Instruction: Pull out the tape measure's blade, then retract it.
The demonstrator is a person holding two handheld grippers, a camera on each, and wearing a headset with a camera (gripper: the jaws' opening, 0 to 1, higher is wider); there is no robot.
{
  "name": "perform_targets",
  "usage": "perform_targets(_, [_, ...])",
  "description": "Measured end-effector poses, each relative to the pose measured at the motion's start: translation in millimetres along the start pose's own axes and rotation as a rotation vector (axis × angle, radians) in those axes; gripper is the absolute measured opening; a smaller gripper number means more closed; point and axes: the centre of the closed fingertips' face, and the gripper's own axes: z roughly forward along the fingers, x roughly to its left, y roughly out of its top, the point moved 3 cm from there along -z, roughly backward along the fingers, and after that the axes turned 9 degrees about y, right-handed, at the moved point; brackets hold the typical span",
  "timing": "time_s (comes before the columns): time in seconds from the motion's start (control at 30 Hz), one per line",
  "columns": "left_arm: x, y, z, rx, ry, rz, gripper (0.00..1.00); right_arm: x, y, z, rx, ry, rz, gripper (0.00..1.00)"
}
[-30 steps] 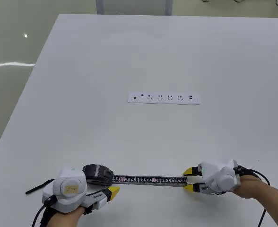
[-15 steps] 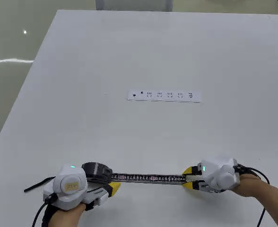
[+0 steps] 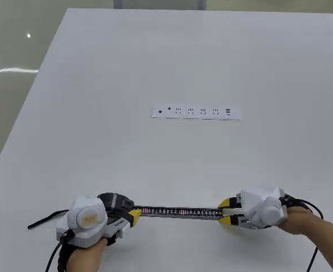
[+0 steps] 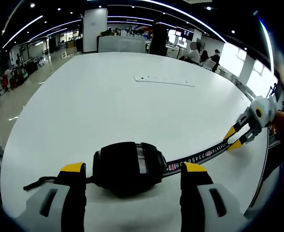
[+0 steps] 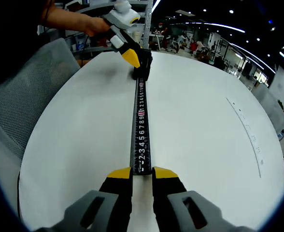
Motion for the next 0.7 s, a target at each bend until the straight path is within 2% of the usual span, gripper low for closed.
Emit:
perform_targets(0.1, [1.4,0.1,4.8,0.008,0.008,-0.005,0.75,0.3,0.3,-0.2,0.001,-0.001,0.000,0.15])
perform_targets(0.23, [3.6,0.7,7.9,0.000,0.020,-0.055,0.69,0.2,0.6,-0.1,0.002,-0.002,-0.001,0.15])
perform_targets(0.4, [3.2,-2.9,10.0,0.017,0.026,-0.062,0.63,0.4,0.3,-0.4,0.004,-0.004,-0.004,0.15])
perform_targets(0.6, [2.5,-3.2,12.4,0.007,0.025,-0.103,0.65,0.1,0.3,-0.3,0.005,-0.006,-0.008,0.15])
perform_targets(0.7, [2.4,1.1,6.2,-0.005,0.017,-0.135,0.64,0.2,0.2,-0.3,0.007,-0.006,-0.012,0.15])
